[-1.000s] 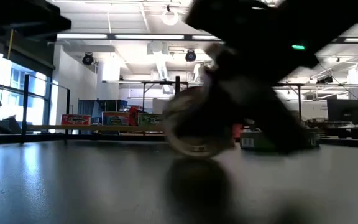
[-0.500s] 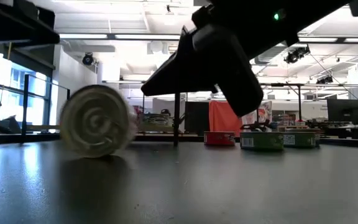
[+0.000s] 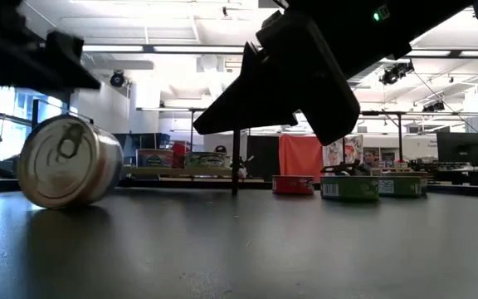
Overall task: Stack canned seafood by type on shelf
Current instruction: Put the pink blue tuna can on the shelf aligned with the other pink blue tuna can
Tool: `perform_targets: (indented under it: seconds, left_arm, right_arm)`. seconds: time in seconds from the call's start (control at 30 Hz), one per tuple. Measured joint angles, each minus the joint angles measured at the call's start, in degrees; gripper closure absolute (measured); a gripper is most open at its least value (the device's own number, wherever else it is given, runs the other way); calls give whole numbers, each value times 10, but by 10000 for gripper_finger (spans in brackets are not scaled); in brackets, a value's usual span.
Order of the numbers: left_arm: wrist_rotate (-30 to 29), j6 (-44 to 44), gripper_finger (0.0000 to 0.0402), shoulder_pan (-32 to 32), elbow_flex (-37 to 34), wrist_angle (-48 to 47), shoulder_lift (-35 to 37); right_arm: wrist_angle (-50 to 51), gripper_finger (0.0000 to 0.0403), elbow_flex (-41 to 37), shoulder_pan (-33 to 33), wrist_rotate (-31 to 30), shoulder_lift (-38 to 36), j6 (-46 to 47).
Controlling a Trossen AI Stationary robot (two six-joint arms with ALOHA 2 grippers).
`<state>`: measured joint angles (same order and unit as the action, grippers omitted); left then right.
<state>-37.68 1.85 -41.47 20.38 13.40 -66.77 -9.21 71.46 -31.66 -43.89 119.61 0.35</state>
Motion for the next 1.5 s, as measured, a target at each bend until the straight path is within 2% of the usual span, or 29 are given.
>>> perform_targets:
  seconds: [0.17, 0.3, 0.43, 0.53, 0.7, 0.8, 0.97, 1.1, 1.2, 1.33, 1.4, 1.5]
  left_arm:
    - [32, 57, 126, 27, 0, -86, 4]
    - [48, 85, 122, 46, 0, -125, 4]
    - [89, 91, 124, 67, 0, -134, 4]
    - [97, 95, 149, 76, 0, -134, 4]
    - [109, 101, 239, 85, 0, -129, 9]
    - [111, 109, 237, 93, -1, -138, 24]
    - [50, 159, 237, 138, 23, -191, 113]
    - [40, 155, 237, 225, 42, -231, 210]
    - [80, 133, 237, 328, 54, -243, 270]
    - [237, 127, 237, 509, 55, -260, 287]
    - [317, 122, 237, 597, 56, -260, 268]
    - [403, 105, 237, 713, 56, -258, 220]
  right_arm:
    - [5, 403, 0, 0, 5, 0, 23]
    - [6, 403, 0, 1, 22, 0, 25]
    - [6, 403, 0, 1, 24, 0, 25]
    - [6, 403, 0, 1, 24, 0, 31]
    - [11, 403, 0, 1, 24, 0, 44]
    - [14, 403, 0, 1, 24, 0, 44]
    - [17, 403, 0, 1, 24, 0, 43]
    - [17, 403, 0, 2, 24, 0, 42]
    - [17, 403, 0, 2, 23, 0, 42]
    - [17, 403, 0, 2, 23, 0, 42]
    - [17, 403, 0, 3, 23, 0, 42]
    - [17, 403, 0, 7, 24, 0, 42]
